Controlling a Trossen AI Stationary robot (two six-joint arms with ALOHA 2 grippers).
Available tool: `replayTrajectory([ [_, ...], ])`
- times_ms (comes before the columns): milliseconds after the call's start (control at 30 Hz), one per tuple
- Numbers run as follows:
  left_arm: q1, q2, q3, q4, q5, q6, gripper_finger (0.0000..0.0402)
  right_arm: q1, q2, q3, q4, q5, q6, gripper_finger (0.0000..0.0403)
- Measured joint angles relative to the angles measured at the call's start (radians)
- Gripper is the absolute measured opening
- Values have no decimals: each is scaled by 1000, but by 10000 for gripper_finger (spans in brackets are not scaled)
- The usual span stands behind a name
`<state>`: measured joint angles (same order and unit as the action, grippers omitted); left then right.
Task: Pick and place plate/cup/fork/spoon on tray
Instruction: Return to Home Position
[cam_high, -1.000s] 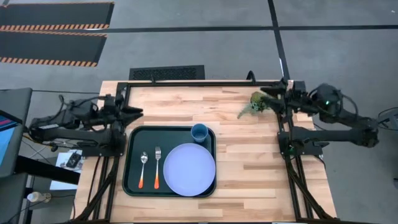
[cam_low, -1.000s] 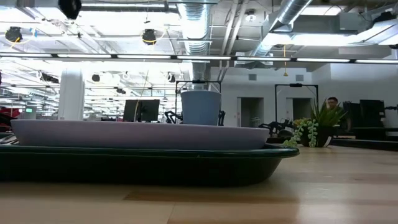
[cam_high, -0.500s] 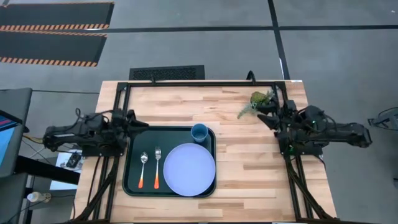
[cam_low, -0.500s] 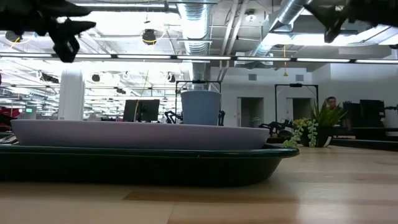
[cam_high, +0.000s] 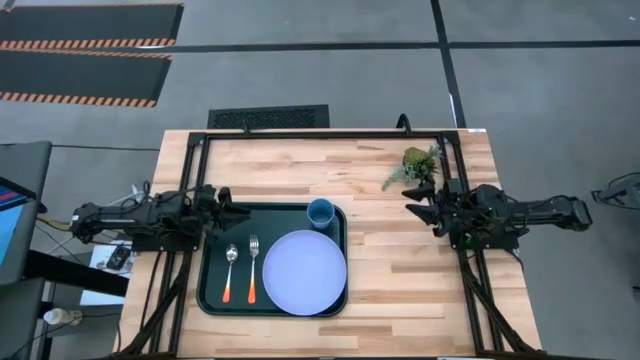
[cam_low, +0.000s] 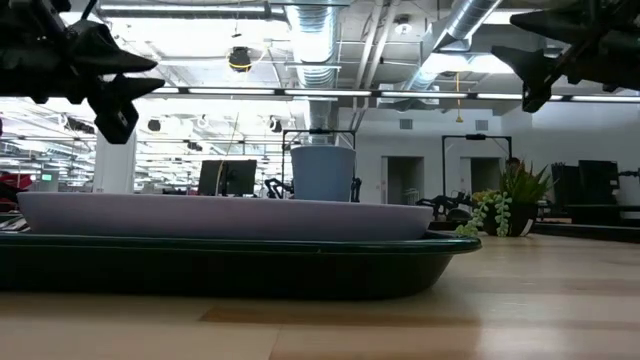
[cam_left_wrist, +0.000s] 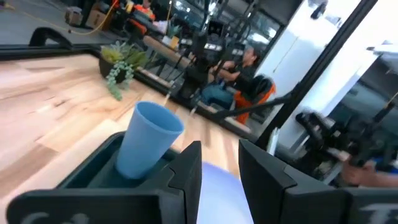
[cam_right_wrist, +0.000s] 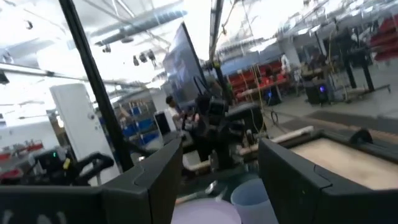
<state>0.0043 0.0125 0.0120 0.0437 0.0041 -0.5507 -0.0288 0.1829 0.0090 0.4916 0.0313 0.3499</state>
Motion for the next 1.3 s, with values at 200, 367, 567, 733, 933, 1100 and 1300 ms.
replayTrajectory([
  [200, -2, 0, 0, -5, -45, 50, 91, -4, 0, 0, -5, 2, -26, 232],
  [367, -1, 0, 0, -7, -79, -145, 91, -6, 0, 0, -24, 2, -3, 232],
  [567, -1, 0, -1, -8, -79, -151, 91, -6, 0, -1, -82, 2, -2, 232],
  [733, -1, 0, -1, -8, -79, -145, 91, -6, 0, -1, -158, 1, -2, 232],
  [933, -1, 0, -1, -8, -79, -145, 91, -6, 0, -1, -269, 0, 0, 232],
  [1100, -1, 0, -2, -8, -79, -145, 91, -6, 0, -1, -365, -1, 0, 232],
  [1300, -1, 0, -2, -8, -79, -145, 91, -6, 0, -2, -462, -3, 0, 232],
])
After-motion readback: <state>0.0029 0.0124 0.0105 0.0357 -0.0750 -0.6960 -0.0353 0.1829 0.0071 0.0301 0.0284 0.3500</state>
